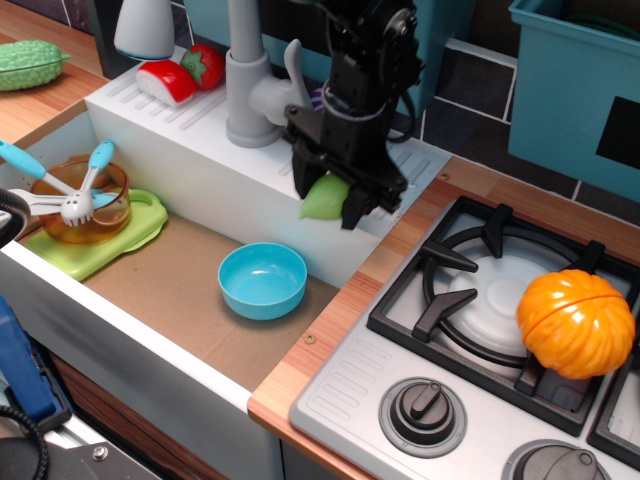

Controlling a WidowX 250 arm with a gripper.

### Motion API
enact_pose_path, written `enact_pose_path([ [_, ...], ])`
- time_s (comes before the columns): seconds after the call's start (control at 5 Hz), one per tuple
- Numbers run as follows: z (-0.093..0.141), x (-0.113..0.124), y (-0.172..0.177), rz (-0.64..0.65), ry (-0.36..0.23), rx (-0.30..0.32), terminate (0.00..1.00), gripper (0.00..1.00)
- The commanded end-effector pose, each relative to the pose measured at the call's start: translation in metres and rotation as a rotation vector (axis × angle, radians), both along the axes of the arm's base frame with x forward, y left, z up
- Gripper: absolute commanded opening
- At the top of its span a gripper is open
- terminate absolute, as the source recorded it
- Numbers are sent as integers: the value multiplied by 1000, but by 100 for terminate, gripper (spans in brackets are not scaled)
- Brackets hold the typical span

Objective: Put pear in bowl

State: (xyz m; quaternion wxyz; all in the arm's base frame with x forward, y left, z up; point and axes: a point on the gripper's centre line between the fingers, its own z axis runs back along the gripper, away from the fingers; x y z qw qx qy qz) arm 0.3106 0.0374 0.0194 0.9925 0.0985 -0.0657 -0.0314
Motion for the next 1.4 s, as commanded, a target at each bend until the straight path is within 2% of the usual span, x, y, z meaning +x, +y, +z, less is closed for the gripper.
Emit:
enact_pose_path([
  [0.0,15,-8,17,-3,-26,48,0,0],
  [0.2,13,-10,25,-22,-28,81,0,0],
  [0.4,7,-8,30,-47,-46,84,0,100],
  [0.6,6,-8,32,-79,-78,79,0,100],
  [1.0,6,-8,32,-79,-78,79,0,100],
  [1.2,6,-8,32,-79,-78,79,100,100],
])
